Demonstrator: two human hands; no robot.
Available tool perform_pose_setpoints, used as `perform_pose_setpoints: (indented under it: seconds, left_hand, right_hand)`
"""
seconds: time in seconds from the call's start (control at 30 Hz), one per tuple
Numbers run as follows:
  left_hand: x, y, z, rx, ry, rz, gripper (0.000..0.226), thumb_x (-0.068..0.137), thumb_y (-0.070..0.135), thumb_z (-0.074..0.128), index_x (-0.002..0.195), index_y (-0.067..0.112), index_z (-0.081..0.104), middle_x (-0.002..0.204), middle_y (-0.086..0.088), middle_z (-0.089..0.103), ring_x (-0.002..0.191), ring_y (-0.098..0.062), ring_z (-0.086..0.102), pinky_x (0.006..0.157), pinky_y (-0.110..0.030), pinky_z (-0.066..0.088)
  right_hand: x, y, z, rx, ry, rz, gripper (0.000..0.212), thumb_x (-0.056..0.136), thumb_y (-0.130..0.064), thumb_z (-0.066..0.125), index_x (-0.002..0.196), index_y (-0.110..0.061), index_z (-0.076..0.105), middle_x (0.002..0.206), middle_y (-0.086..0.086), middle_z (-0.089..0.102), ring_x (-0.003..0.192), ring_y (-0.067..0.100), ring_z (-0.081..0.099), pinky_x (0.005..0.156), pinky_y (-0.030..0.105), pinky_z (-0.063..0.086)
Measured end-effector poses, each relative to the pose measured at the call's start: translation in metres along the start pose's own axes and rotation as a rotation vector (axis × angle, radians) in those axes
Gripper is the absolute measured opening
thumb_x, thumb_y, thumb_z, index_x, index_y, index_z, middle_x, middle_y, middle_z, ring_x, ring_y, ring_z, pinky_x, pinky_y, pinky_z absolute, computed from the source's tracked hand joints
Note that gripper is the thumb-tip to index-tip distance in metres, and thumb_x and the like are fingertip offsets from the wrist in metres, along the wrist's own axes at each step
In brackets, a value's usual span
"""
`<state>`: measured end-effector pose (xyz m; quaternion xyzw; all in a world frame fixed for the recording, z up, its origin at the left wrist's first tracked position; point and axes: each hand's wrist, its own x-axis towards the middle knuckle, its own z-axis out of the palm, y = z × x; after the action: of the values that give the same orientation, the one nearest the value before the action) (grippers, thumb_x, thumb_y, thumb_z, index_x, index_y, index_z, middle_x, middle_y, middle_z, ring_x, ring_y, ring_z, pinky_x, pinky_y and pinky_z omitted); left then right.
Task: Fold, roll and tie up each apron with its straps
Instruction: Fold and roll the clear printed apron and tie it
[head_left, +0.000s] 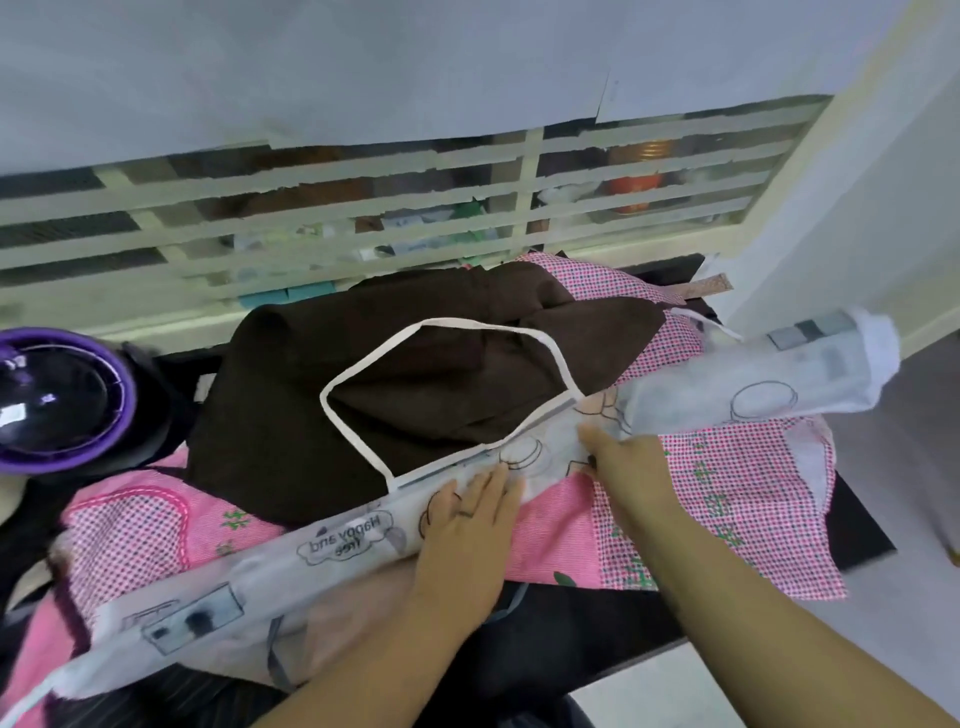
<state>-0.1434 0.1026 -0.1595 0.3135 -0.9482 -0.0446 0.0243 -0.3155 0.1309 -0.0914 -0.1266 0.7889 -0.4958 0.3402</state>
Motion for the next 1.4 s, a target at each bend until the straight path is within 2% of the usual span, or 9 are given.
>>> perform_pose_setpoints:
  seconds: [0.2,0.3,0.43,0.53,0.67,0.8,1.0,1.2,1.4]
  left_hand:
    - [0.026,0.010,-0.015,-0.078,-0.124,-0.136,0.072,0.031,0.016,0.084,0.101,0.021,0.074,0.119,-0.004,0.066,0.087,-0.020,0.068,0.054,-0.039,0.049]
    - [0.028,0.008,-0.030,-0.155,-0.244,-0.141,0.059,0.078,0.024,0.068,0.133,0.016,0.051,0.138,-0.004,0.050,0.118,-0.022,0.051,0.091,-0.046,0.044]
    - [0.001,-0.015,-0.027,-0.153,-0.255,-0.060,0.046,0.097,0.014,0.034,0.144,0.014,0.037,0.147,-0.009,0.039,0.134,-0.027,0.035,0.113,-0.037,0.026]
    - [-0.042,-0.043,-0.016,-0.073,-0.202,0.020,0.052,0.076,0.018,0.054,0.127,0.014,0.058,0.128,-0.008,0.061,0.114,-0.029,0.060,0.101,-0.041,0.043]
    - [-0.085,-0.074,-0.011,-0.005,-0.299,-0.050,0.056,0.074,0.017,0.036,0.128,0.014,0.048,0.127,-0.006,0.063,0.113,-0.027,0.063,0.111,-0.042,0.017]
    - [-0.084,-0.083,-0.022,-0.030,-0.206,-0.061,0.061,0.091,0.010,0.035,0.151,0.016,0.024,0.159,-0.001,0.019,0.145,-0.023,0.024,0.115,-0.035,-0.014]
    - [-0.085,-0.098,-0.027,-0.458,-0.212,-0.046,0.037,0.102,0.048,0.026,0.137,0.040,0.036,0.139,0.029,0.029,0.132,0.001,0.028,0.110,-0.019,0.015]
    - [-0.148,-0.132,-0.034,-0.532,-0.060,-0.366,0.032,0.097,0.034,0.048,0.129,0.037,0.049,0.128,0.013,0.056,0.118,-0.009,0.052,0.098,-0.028,0.041]
    - [-0.202,-0.165,-0.033,-0.470,-0.082,-0.607,0.065,0.090,0.049,0.007,0.120,0.019,0.056,0.111,-0.007,0.067,0.105,-0.017,0.061,0.096,-0.031,0.047]
  right_hand:
    - [-0.025,-0.007,0.034,-0.447,-0.007,-0.486,0.022,0.093,-0.002,0.048,0.083,0.012,0.062,0.082,0.026,0.063,0.073,0.031,0.054,0.068,0.027,0.035]
    - [-0.033,-0.006,0.055,-0.466,-0.227,-0.585,0.044,0.078,0.004,0.042,0.119,0.003,0.060,0.107,0.011,0.063,0.093,0.013,0.055,0.077,0.005,0.035]
    - [-0.032,0.002,0.076,-0.657,-0.419,-0.730,0.070,0.073,-0.003,0.033,0.142,-0.004,0.041,0.139,0.020,0.048,0.130,0.032,0.043,0.110,0.038,0.033]
    - [-0.029,0.015,0.087,-0.821,-0.377,-0.841,0.060,0.073,-0.009,0.047,0.133,-0.006,0.052,0.120,0.017,0.061,0.115,0.037,0.055,0.097,0.054,0.044]
    - [-0.035,0.025,0.100,-0.894,-0.354,-0.874,0.053,0.073,-0.019,0.042,0.123,-0.015,0.058,0.118,0.005,0.058,0.109,0.028,0.054,0.091,0.056,0.043]
    - [-0.057,0.024,0.109,-0.843,-0.310,-0.967,0.045,0.072,-0.018,0.046,0.116,-0.019,0.056,0.111,-0.002,0.054,0.108,0.023,0.051,0.093,0.059,0.037]
    - [-0.069,0.058,0.119,-1.070,-0.423,-1.098,0.059,0.074,-0.023,0.039,0.133,-0.024,0.042,0.124,0.002,0.056,0.124,0.025,0.041,0.103,0.066,0.025]
    - [-0.066,0.067,0.123,-1.120,-0.423,-1.061,0.082,0.060,-0.011,0.053,0.139,-0.024,0.036,0.135,0.008,0.050,0.132,0.027,0.032,0.104,0.069,0.016]
    - [-0.078,0.074,0.137,-1.158,-0.410,-1.112,0.077,0.067,-0.014,0.053,0.140,-0.031,0.034,0.138,0.011,0.046,0.134,0.031,0.034,0.098,0.073,0.022]
